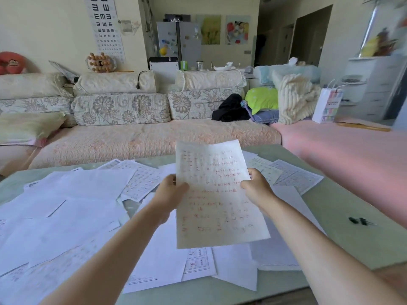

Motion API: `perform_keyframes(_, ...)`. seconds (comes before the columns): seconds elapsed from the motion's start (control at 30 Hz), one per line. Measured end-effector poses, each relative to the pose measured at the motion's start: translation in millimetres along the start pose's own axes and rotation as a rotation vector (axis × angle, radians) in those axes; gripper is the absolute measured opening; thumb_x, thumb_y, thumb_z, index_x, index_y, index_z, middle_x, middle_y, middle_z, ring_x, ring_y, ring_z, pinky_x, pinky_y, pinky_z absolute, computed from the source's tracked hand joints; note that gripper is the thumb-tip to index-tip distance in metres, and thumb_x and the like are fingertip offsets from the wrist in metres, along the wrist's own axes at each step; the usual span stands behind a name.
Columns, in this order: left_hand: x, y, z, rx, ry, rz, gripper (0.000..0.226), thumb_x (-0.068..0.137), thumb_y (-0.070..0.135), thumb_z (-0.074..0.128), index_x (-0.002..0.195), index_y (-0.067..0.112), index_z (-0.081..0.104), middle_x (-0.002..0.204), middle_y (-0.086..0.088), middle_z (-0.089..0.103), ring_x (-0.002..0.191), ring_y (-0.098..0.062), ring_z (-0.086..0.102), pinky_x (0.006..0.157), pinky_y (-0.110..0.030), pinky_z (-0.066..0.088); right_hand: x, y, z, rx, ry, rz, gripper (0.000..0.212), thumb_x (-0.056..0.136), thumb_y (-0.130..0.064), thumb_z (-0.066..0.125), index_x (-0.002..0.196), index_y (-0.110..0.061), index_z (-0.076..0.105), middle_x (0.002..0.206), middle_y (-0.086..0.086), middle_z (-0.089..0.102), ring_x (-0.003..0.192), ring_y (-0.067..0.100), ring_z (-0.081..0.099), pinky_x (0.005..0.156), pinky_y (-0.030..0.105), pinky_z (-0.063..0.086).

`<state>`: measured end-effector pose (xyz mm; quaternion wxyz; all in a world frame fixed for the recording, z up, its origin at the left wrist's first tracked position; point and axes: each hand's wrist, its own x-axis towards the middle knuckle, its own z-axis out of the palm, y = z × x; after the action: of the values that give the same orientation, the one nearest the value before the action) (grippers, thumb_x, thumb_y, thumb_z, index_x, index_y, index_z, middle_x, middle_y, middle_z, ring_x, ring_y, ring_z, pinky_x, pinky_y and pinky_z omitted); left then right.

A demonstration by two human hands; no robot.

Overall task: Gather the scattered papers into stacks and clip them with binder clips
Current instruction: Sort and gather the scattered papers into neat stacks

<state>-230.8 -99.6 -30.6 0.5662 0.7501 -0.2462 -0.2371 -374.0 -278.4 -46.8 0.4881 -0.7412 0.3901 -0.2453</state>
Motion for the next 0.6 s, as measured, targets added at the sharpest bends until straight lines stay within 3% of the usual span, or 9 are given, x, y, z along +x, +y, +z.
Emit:
perform_keyframes(0.1,10.5,2.6,60.0,0.033,-0.102,-0.068,0.029,0.087,0.014,0.038,0.105,0.006,0.058,0.102,-0.011,0.066,0.085,-0.023,0.064,0.061,-0.029,0.053,7.3,29.7,-40.3,-0.053,0.047,0.081,0.033,0.086,-0.005,0.043,0.118,-0.006,0.052,0.103,0.019,0.060,0.074,0.021,0.047,0.058,0.029,0.032)
perform_keyframes(0.17,14.1,5.8,97.5,0.065,-0.166,-0.100,0.027,0.088,0.008,0.033,0.099,0.003,0.058,0.088,-0.010,0.063,0.074,-0.022,0.061,0.054,-0.025,0.050,9.2,49.6,-65.2,-0.090,0.073,0.146,0.031,0.084,-0.011,0.044,0.114,-0.012,0.051,0.094,0.011,0.060,0.071,0.021,0.049,0.056,0.027,0.034)
perform_keyframes(0.23,19.4,4.5,132.3,0.118,-0.211,-0.166,0.029,0.089,0.007,0.032,0.107,0.004,0.055,0.088,-0.007,0.062,0.073,-0.020,0.061,0.049,-0.022,0.049,13.6,72.0,-87.9,-0.123,0.112,0.204,0.035,0.079,-0.017,0.045,0.113,-0.016,0.051,0.091,0.004,0.058,0.071,0.021,0.052,0.055,0.026,0.038)
perform_keyframes(0.3,24.7,-1.1,160.7,0.179,-0.252,-0.201,0.042,0.083,0.014,0.035,0.122,0.005,0.050,0.104,-0.009,0.063,0.087,-0.023,0.064,0.059,-0.029,0.055,18.4,94.5,-106.0,-0.169,0.127,0.233,0.037,0.072,-0.020,0.043,0.109,-0.017,0.049,0.087,0.002,0.057,0.069,0.022,0.053,0.055,0.025,0.038)
perform_keyframes(0.37,33.2,-10.9,184.7,0.297,-0.267,-0.185,0.053,0.076,0.021,0.037,0.126,0.006,0.048,0.113,-0.009,0.061,0.099,-0.026,0.062,0.078,-0.039,0.058,19.5,111.3,-118.4,-0.207,0.121,0.248,0.042,0.074,-0.020,0.042,0.115,-0.018,0.047,0.090,0.003,0.058,0.070,0.022,0.055,0.057,0.026,0.040)
perform_keyframes(0.47,30.8,-22.4,205.3,0.600,-0.230,-0.123,0.038,0.088,0.017,0.041,0.123,0.003,0.043,0.121,-0.010,0.050,0.109,-0.029,0.055,0.092,-0.037,0.050,18.6,124.0,-124.5,-0.339,0.130,0.274,0.043,0.083,-0.019,0.045,0.125,-0.013,0.049,0.114,0.008,0.060,0.099,0.028,0.059,0.069,0.031,0.047)
perform_keyframes(0.6,32.6,-36.4,214.6,0.803,-0.148,-0.078,0.039,0.091,0.019,0.042,0.127,0.004,0.041,0.127,-0.013,0.042,0.117,-0.030,0.043,0.096,-0.039,0.045,24.9,134.7,-125.2,-0.599,0.124,0.347,0.047,0.091,-0.025,0.048,0.135,-0.009,0.045,0.137,0.014,0.043,0.129,0.032,0.037,0.095,0.038,0.046)
